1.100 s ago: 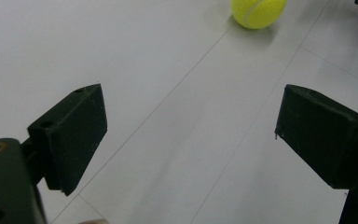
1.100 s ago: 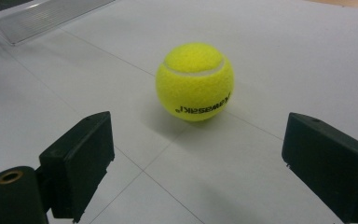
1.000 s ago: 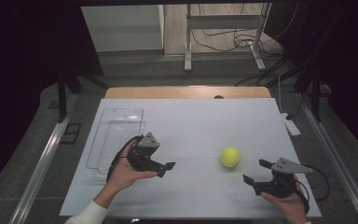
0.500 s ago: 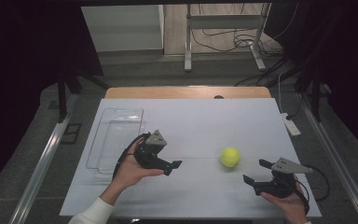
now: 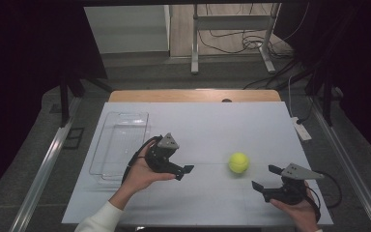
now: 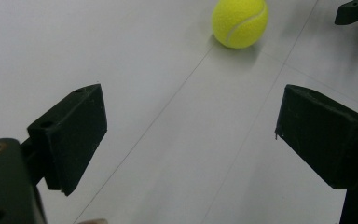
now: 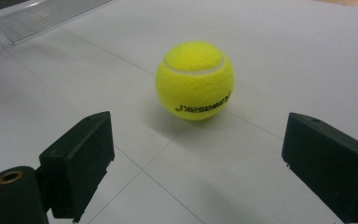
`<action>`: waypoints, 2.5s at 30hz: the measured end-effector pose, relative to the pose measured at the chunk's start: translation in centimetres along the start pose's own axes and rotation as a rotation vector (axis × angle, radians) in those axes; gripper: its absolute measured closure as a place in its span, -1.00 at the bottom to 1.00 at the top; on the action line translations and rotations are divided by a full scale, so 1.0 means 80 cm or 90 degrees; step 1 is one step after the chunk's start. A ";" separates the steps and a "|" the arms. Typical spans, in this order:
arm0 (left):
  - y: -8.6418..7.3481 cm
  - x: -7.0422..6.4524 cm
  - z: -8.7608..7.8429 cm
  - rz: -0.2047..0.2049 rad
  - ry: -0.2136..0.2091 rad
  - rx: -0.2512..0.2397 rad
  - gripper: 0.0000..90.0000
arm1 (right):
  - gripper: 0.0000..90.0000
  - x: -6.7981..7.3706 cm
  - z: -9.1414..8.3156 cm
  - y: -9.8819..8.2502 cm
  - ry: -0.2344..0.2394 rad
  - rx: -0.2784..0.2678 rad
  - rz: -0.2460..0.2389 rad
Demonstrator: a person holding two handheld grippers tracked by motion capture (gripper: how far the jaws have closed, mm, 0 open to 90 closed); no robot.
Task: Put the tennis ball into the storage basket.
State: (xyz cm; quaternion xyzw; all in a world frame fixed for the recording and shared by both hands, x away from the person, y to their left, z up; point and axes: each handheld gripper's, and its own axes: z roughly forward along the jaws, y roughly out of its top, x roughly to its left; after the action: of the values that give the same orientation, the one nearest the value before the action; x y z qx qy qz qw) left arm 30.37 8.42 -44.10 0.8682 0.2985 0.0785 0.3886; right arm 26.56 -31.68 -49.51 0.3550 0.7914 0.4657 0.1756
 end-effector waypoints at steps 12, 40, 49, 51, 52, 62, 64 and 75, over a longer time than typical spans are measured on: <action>0.007 -0.002 0.008 0.001 -0.005 0.000 -0.80 | -0.79 0.000 0.001 -0.001 0.003 0.003 -0.001; 0.023 -0.005 0.029 0.005 -0.020 0.005 -0.81 | -0.79 -0.001 0.000 -0.001 0.004 0.002 0.003; 0.027 -0.008 0.038 0.012 -0.026 0.013 -0.82 | -0.79 0.001 0.002 -0.002 0.006 0.003 0.000; 0.028 -0.009 0.040 0.015 -0.028 0.016 -0.82 | -0.79 0.001 0.001 -0.002 0.005 0.002 0.001; 0.029 -0.009 0.041 0.016 -0.029 0.016 -0.82 | -0.79 0.000 0.001 -0.002 0.004 0.003 0.001; 0.037 -0.013 0.049 0.021 -0.035 0.018 -0.83 | -0.79 0.000 0.001 -0.002 0.004 0.003 0.000; 0.038 -0.013 0.051 0.021 -0.036 0.017 -0.83 | -0.79 0.000 0.001 -0.002 0.004 0.003 0.000; 0.049 -0.015 0.057 0.021 -0.044 0.015 -0.84 | -0.79 -0.001 0.001 -0.002 0.005 0.004 0.001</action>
State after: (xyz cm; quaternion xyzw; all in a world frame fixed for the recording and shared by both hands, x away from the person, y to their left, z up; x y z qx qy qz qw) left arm 32.85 2.82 -44.30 0.8798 0.2713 0.0510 0.3870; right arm 26.59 -31.73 -49.72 0.3543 0.7931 0.4648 0.1713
